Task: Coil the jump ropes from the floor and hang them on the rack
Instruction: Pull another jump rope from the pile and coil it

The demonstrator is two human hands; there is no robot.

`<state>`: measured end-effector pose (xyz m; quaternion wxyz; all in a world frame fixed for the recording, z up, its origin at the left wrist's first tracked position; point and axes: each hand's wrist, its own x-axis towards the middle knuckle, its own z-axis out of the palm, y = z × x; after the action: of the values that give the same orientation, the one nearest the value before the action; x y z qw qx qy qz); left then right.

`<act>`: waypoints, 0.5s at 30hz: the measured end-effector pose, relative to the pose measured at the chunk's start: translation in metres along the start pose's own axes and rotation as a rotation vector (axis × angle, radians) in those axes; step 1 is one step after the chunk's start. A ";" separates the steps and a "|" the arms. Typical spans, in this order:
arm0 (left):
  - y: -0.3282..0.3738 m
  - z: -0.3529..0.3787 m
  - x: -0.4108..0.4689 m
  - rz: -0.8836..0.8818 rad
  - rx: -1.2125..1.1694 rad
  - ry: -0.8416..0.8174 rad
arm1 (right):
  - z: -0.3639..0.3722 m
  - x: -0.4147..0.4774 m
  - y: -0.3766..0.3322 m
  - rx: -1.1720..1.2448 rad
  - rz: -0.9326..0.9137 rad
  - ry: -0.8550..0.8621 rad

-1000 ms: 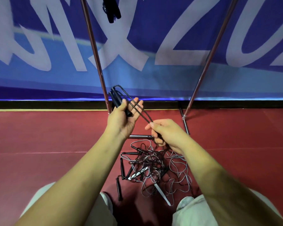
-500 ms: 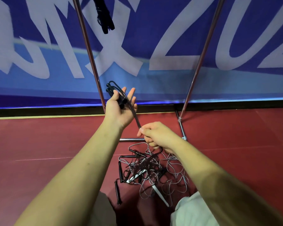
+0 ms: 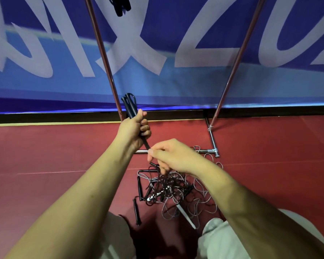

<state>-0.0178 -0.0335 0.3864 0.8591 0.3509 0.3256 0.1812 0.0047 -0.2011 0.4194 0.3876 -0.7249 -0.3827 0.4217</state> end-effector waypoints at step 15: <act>-0.022 -0.041 -0.016 -0.228 0.781 -0.077 | -0.061 0.012 0.020 0.007 -0.038 0.247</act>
<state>-0.0554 -0.0373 0.3556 0.6874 0.6188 0.3745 -0.0657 0.0690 -0.2132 0.4190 0.4424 -0.7624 -0.3443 0.3233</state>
